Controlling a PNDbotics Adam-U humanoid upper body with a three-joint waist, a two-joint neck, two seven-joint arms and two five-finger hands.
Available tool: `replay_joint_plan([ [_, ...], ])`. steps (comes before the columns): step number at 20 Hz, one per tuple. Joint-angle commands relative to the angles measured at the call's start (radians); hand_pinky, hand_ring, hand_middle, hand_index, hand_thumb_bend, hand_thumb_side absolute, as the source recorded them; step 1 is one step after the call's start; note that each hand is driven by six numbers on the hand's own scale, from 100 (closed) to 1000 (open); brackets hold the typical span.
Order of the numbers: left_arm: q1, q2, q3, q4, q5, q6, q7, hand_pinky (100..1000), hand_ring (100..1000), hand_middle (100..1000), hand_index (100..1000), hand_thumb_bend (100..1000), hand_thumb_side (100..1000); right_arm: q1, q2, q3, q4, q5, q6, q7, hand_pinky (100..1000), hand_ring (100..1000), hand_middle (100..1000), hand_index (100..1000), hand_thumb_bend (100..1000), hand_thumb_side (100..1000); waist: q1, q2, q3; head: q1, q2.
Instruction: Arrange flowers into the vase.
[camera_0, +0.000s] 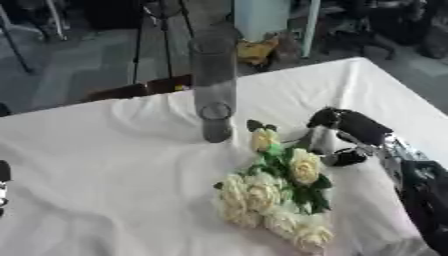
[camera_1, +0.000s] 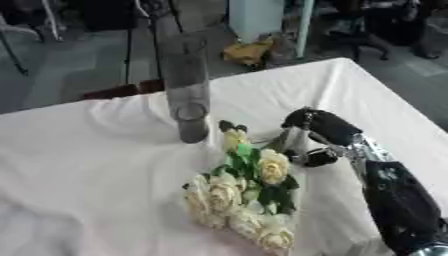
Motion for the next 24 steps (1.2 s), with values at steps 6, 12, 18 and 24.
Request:
replay_joint_plan([
  [6, -0.005, 0.019, 0.003, -0.017, 0.005, -0.002, -0.003, 484, 706, 629, 726, 330, 778, -0.033, 0.001, -0.004, -0.002, 0.028, 0.000, -0.003, 718, 861, 773, 826, 341, 398, 0.013, -0.022, 0.002, -0.006, -0.003],
  [12, -0.006, 0.018, 0.003, -0.017, 0.006, -0.002, -0.004, 484, 706, 628, 726, 330, 778, -0.048, 0.023, -0.002, -0.002, 0.050, -0.002, 0.002, 718, 860, 774, 827, 338, 401, 0.016, -0.023, 0.004, -0.010, -0.005],
  [18, -0.007, 0.017, 0.003, -0.017, 0.006, -0.002, -0.004, 485, 705, 628, 726, 330, 778, -0.058, 0.043, 0.000, 0.005, 0.070, -0.001, 0.006, 717, 859, 774, 827, 333, 405, 0.017, -0.022, 0.007, -0.014, -0.005],
  [24, -0.007, 0.016, 0.002, -0.017, 0.007, -0.002, -0.004, 485, 705, 628, 727, 330, 778, -0.067, 0.062, 0.001, 0.018, 0.092, 0.002, 0.003, 692, 834, 735, 817, 343, 408, 0.018, -0.022, 0.009, -0.017, -0.006],
])
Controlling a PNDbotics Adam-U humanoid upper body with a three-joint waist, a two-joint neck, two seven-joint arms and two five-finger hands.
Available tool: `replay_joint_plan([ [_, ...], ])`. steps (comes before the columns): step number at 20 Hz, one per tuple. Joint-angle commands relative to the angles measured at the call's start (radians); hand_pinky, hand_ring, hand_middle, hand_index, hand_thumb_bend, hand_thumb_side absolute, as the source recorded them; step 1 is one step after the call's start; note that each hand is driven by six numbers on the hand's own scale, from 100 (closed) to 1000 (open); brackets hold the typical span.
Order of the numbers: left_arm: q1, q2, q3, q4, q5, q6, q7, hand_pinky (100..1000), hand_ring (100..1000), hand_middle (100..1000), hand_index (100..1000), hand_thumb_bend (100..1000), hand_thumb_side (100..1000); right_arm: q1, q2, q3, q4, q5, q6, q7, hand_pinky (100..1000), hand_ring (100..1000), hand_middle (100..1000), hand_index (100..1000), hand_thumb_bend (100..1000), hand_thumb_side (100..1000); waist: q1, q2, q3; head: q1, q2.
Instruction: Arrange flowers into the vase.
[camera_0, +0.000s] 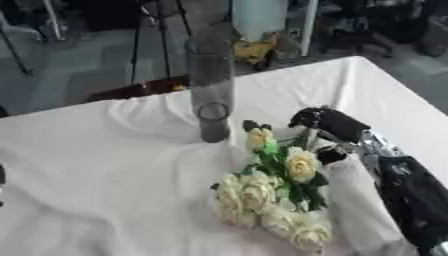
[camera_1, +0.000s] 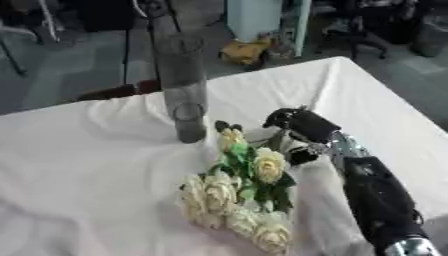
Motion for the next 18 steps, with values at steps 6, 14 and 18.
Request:
replay_joint_plan([
  [6, -0.008, 0.014, 0.003, -0.017, 0.003, -0.002, -0.001, 485, 704, 627, 727, 330, 778, -0.027, 0.012, -0.004, 0.001, 0.010, 0.012, -0.031, 577, 736, 562, 728, 419, 418, 0.013, -0.022, 0.005, -0.005, -0.007],
  [14, -0.008, 0.012, 0.003, -0.016, 0.003, -0.002, -0.001, 486, 703, 627, 727, 331, 778, -0.021, 0.029, -0.008, -0.011, -0.055, 0.016, -0.096, 419, 595, 368, 557, 612, 435, 0.012, -0.022, 0.006, -0.007, -0.008],
  [18, -0.008, 0.012, 0.003, -0.016, 0.003, -0.002, 0.000, 486, 703, 626, 726, 331, 778, -0.015, 0.036, -0.006, -0.015, -0.102, 0.009, -0.127, 380, 570, 322, 515, 688, 430, 0.012, -0.022, 0.007, -0.008, -0.009],
])
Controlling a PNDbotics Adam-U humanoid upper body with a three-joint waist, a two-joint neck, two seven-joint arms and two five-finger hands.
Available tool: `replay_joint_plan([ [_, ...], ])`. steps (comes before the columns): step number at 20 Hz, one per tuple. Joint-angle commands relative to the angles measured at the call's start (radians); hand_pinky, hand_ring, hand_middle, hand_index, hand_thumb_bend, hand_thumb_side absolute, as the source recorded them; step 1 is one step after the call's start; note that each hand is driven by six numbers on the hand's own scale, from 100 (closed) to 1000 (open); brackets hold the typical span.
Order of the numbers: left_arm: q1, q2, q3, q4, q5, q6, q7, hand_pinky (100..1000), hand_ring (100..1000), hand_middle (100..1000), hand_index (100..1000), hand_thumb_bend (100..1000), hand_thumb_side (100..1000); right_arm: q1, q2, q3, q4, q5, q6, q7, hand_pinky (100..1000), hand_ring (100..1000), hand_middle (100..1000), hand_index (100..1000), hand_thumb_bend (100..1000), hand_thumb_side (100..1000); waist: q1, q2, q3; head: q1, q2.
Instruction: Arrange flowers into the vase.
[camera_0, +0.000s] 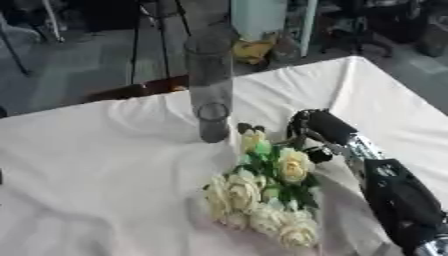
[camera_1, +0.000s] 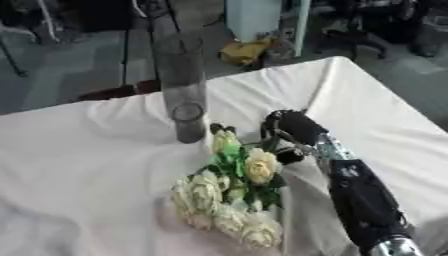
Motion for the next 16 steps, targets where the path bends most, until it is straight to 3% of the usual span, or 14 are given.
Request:
replay_joint_plan([
  [1, -0.008, 0.012, 0.003, -0.016, 0.002, -0.002, 0.000, 486, 703, 626, 726, 331, 778, -0.011, -0.005, -0.001, -0.020, -0.046, -0.016, -0.033, 377, 568, 318, 512, 701, 429, 0.012, -0.022, 0.001, -0.002, -0.009],
  [3, -0.008, 0.012, 0.003, -0.016, 0.002, -0.001, 0.000, 486, 703, 626, 726, 330, 779, -0.008, -0.001, -0.001, -0.024, -0.072, -0.021, -0.042, 355, 557, 296, 493, 783, 431, 0.012, -0.021, 0.001, -0.002, -0.009],
  [6, -0.008, 0.012, 0.003, -0.015, 0.002, -0.001, 0.001, 486, 703, 626, 726, 330, 779, -0.005, 0.000, 0.004, -0.029, -0.110, -0.025, -0.038, 355, 557, 296, 493, 783, 431, 0.012, -0.021, 0.001, -0.003, -0.009],
  [7, -0.008, 0.012, 0.003, -0.015, 0.002, -0.001, 0.001, 486, 702, 626, 726, 330, 780, -0.004, 0.005, -0.001, -0.030, -0.123, -0.026, -0.039, 330, 548, 266, 469, 866, 411, 0.012, -0.021, 0.000, -0.003, -0.009],
  [10, -0.008, 0.011, 0.003, -0.015, 0.002, -0.002, 0.001, 486, 702, 626, 726, 330, 780, 0.000, 0.012, -0.007, -0.033, -0.173, -0.026, -0.046, 320, 545, 255, 460, 866, 419, 0.011, -0.021, -0.001, -0.003, -0.009],
  [11, -0.008, 0.011, 0.003, -0.015, 0.002, -0.002, 0.001, 486, 702, 626, 726, 329, 780, 0.000, 0.013, -0.005, -0.035, -0.190, -0.024, -0.042, 288, 530, 227, 433, 862, 465, 0.011, -0.021, -0.001, -0.003, -0.009],
  [16, -0.007, 0.010, 0.003, -0.015, 0.002, -0.002, 0.001, 486, 702, 626, 726, 329, 780, 0.001, 0.025, -0.009, -0.050, -0.279, -0.009, -0.040, 247, 507, 194, 399, 854, 523, 0.010, -0.021, -0.002, -0.004, -0.009],
])
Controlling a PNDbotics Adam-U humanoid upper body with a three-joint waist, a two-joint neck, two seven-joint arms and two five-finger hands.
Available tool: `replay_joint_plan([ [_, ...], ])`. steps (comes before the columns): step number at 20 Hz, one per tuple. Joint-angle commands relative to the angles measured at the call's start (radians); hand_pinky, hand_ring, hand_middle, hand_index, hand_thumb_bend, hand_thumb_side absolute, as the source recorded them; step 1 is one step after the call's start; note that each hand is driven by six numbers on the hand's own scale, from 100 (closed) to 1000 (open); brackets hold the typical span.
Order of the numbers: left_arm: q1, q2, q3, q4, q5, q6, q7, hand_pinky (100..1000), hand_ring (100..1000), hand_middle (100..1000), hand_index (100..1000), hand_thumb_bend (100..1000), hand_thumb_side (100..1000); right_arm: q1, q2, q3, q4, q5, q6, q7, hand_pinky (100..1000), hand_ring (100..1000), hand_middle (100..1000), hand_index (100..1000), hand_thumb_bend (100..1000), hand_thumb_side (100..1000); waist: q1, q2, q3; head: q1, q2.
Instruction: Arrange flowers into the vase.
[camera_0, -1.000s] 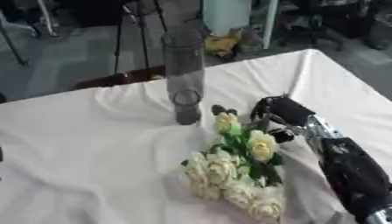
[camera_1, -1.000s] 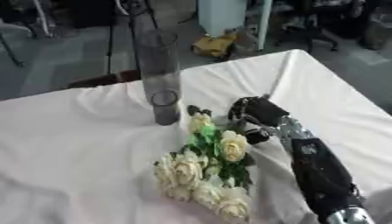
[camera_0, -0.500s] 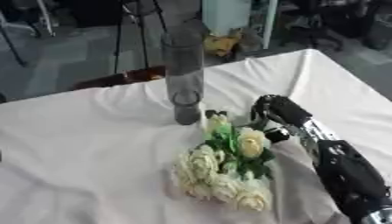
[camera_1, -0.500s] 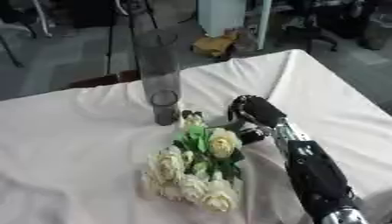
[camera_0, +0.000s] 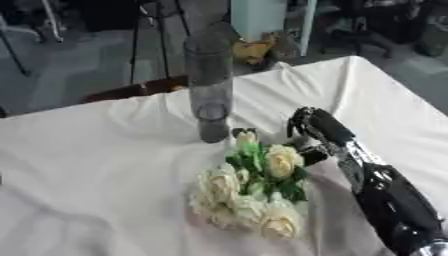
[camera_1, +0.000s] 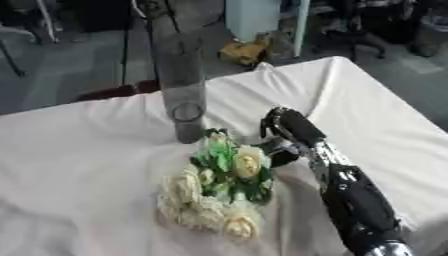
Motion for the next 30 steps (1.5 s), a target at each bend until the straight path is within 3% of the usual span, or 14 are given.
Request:
replay_joint_plan([
  [1, -0.007, 0.011, 0.003, -0.015, 0.002, -0.002, 0.001, 486, 701, 626, 726, 329, 780, -0.016, -0.008, -0.001, -0.032, -0.066, -0.003, -0.005, 239, 502, 188, 392, 853, 532, 0.009, -0.021, 0.000, -0.003, -0.009],
  [4, -0.008, 0.011, 0.003, -0.015, 0.002, -0.002, 0.001, 486, 701, 625, 726, 330, 780, -0.018, -0.008, 0.008, -0.042, -0.120, 0.000, 0.022, 226, 495, 177, 381, 841, 572, 0.008, -0.021, 0.000, -0.003, -0.009],
  [7, -0.008, 0.010, 0.003, -0.015, 0.002, -0.002, 0.001, 487, 701, 625, 726, 330, 780, -0.019, -0.007, 0.013, -0.054, -0.175, -0.001, 0.047, 207, 487, 162, 368, 796, 712, 0.007, -0.022, -0.001, -0.005, -0.009],
  [15, -0.007, 0.010, 0.003, -0.015, 0.001, -0.002, 0.002, 487, 700, 625, 726, 330, 781, -0.025, -0.013, 0.016, -0.094, -0.307, 0.015, 0.099, 202, 484, 152, 357, 708, 884, 0.005, -0.023, -0.004, -0.005, -0.009],
  [16, -0.007, 0.010, 0.003, -0.015, 0.001, -0.002, 0.002, 487, 700, 625, 726, 329, 781, -0.027, -0.014, 0.013, -0.100, -0.321, 0.019, 0.101, 205, 492, 156, 361, 678, 953, 0.005, -0.023, -0.005, -0.005, -0.009],
  [17, -0.007, 0.010, 0.004, -0.015, 0.001, -0.002, 0.002, 487, 700, 625, 726, 329, 781, -0.028, -0.014, 0.011, -0.106, -0.336, 0.024, 0.103, 194, 486, 155, 361, 561, 1000, 0.005, -0.023, -0.005, -0.005, -0.009],
  [18, -0.007, 0.010, 0.004, -0.015, 0.001, -0.002, 0.002, 487, 700, 625, 726, 330, 781, -0.031, -0.015, 0.008, -0.112, -0.351, 0.029, 0.103, 194, 486, 151, 361, 660, 1000, 0.004, -0.024, -0.005, -0.005, -0.009],
  [21, -0.005, 0.010, 0.004, -0.015, 0.001, -0.002, 0.002, 487, 700, 625, 725, 330, 781, -0.040, -0.020, -0.002, -0.134, -0.395, 0.049, 0.103, 144, 461, 128, 356, 654, 1000, 0.003, -0.025, -0.007, -0.004, -0.009],
  [22, -0.005, 0.010, 0.004, -0.015, 0.001, -0.002, 0.002, 487, 699, 625, 726, 330, 781, -0.044, -0.023, -0.006, -0.143, -0.412, 0.059, 0.102, 100, 420, 100, 351, 667, 1000, 0.003, -0.025, -0.008, -0.004, -0.009],
  [27, -0.003, 0.010, 0.004, -0.014, 0.001, -0.002, 0.002, 488, 699, 625, 726, 329, 782, -0.068, -0.037, -0.027, -0.179, -0.490, 0.105, 0.117, 100, 236, 100, 328, 671, 996, 0.000, -0.027, -0.010, -0.003, -0.008],
  [28, -0.002, 0.011, 0.005, -0.014, 0.001, -0.002, 0.002, 488, 699, 625, 725, 329, 782, -0.072, -0.040, -0.030, -0.186, -0.503, 0.112, 0.123, 100, 148, 100, 319, 661, 1000, 0.000, -0.028, -0.010, -0.003, -0.008],
  [30, -0.002, 0.011, 0.005, -0.014, 0.000, -0.002, 0.003, 488, 699, 624, 726, 329, 782, -0.086, -0.047, -0.040, -0.199, -0.535, 0.131, 0.133, 100, 100, 100, 298, 646, 1000, -0.001, -0.029, -0.011, -0.002, -0.008],
])
